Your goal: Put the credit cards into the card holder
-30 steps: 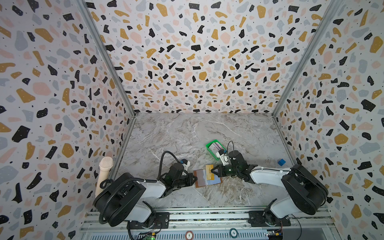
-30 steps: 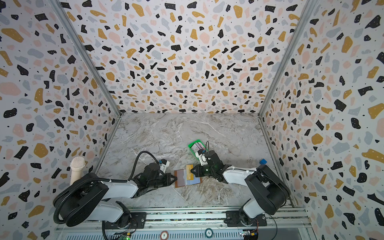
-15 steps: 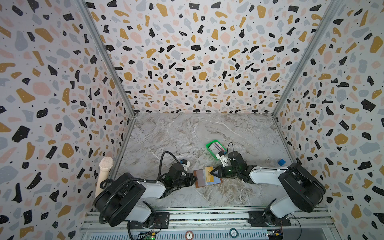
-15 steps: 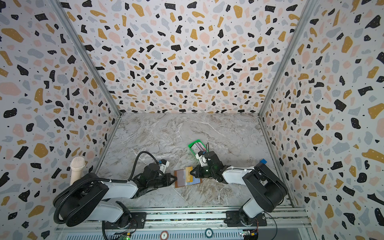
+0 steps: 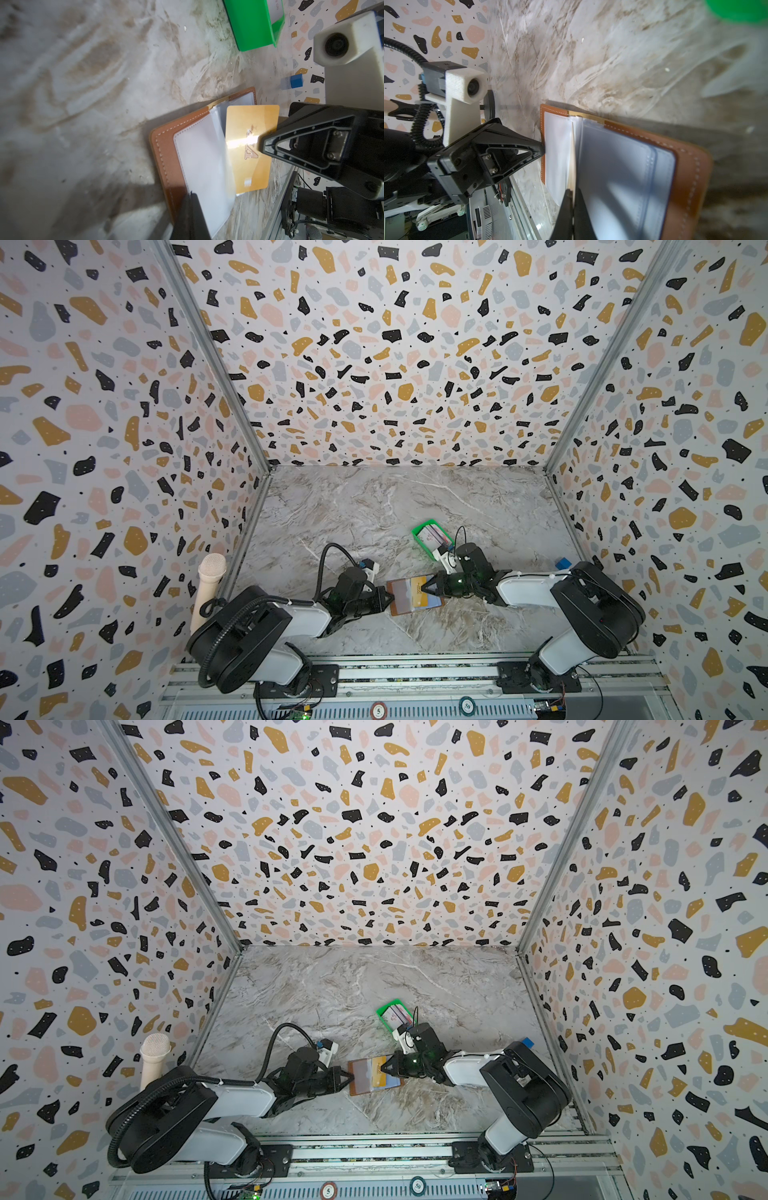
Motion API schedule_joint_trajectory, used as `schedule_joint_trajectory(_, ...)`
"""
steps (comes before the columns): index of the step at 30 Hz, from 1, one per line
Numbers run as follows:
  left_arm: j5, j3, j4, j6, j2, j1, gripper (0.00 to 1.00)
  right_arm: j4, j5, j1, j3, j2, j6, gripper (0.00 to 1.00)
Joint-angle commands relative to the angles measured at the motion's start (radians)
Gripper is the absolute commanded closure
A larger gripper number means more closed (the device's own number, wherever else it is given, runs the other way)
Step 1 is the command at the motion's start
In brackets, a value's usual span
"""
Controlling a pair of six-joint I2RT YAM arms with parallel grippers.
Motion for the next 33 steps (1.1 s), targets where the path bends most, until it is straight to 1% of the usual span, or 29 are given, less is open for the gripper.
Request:
schedule_joint_trajectory(1,-0.007,-0.015,-0.002,0.002,-0.001,0.0,1.0,0.014,-0.036,-0.005,-0.005,-0.009,0.017,1.0)
schedule_joint_trajectory(11,-0.007,-0.017,-0.003,0.003,-0.004,-0.003,1.0,0.023,-0.055,-0.006,-0.005,-0.012,0.031,1.0)
schedule_joint_trajectory(16,-0.008,-0.018,-0.003,0.002,-0.005,-0.001,1.0,0.024,-0.018,-0.013,-0.016,-0.026,0.058,1.0)
schedule_joint_trajectory(19,-0.009,-0.02,-0.003,0.002,-0.006,-0.001,1.0,0.038,-0.027,-0.016,-0.015,-0.024,0.071,1.0)
schedule_joint_trajectory(25,-0.011,-0.018,-0.011,0.007,-0.012,-0.001,1.0,0.021,0.001,-0.022,-0.019,-0.051,0.07,1.0)
schedule_joint_trajectory(33,-0.012,-0.017,-0.013,0.01,-0.014,-0.001,1.0,0.027,-0.01,-0.025,-0.013,-0.053,0.07,1.0)
